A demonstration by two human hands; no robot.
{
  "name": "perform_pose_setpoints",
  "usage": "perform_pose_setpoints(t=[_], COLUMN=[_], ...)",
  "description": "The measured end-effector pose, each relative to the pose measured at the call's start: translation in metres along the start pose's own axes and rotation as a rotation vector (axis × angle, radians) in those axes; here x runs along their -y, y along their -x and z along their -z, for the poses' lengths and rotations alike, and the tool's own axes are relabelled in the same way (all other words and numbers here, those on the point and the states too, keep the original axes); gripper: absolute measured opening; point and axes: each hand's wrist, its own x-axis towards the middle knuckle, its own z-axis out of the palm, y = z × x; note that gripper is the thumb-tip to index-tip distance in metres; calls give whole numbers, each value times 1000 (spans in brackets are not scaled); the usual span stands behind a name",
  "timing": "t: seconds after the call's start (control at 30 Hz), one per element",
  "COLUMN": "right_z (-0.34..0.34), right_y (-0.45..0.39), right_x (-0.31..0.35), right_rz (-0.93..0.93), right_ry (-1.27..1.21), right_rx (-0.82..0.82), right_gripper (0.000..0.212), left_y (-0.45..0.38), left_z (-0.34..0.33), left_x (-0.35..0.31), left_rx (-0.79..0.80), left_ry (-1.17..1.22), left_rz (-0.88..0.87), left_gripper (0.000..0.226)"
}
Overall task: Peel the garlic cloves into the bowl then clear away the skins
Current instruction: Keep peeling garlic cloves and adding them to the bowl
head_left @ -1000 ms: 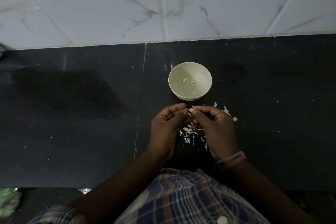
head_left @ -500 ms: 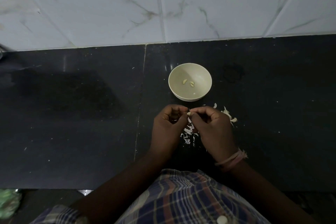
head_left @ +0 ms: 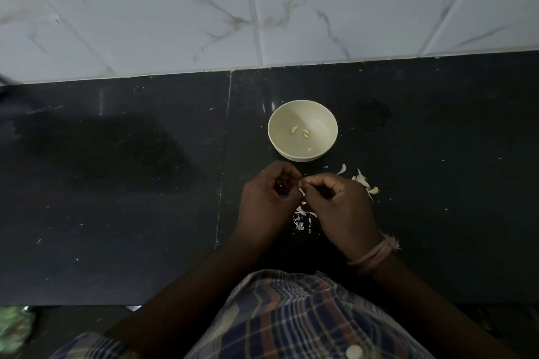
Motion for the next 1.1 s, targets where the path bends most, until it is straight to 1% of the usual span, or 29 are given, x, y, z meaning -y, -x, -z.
perform_pose_setpoints(t=[0.17,0.4,0.6,0.67,0.7,0.8,0.87,0.93,0.97,1.03,1.1], right_z=[-2,-1,-1,0,1,0,0,0,1,2,1], right_y=[0,-4,-4,-5,-5,-4,-2,-1,0,1,2], right_x=[1,-4,-10,-9,-9,-12,-13,-14,-14,-15,-17], right_rz=[-30,-69,-158,-215,-246,-260,-214,-120,-50,155,323], right_ry=[-43,-87,-174,-274,-330,-411,-371,-236,-157,36,213], right_rx=[12,48,95,101,110,124,125,120,115,90,51], right_gripper=[12,20,17,15,13,14,16,16,16,16,20], left_y=[-5,-8,-9,-12,-13,-12,-10,-9,-9,-10,-11], left_z=[6,4,3,5,6,7,7,7,7,8,8], left_x=[-1,1,5,8,8,7,7,7,8,7,6], left_rx=[75,105,130,157,181,227,228,229,230,224,217], left_ry=[-65,-129,-113,-29,51,365,477,494,496,526,580], left_rz=[5,53,107,151,189,314,346,352,355,370,409], left_gripper=[19,23,20,18,18,16,18,20,21,20,12])
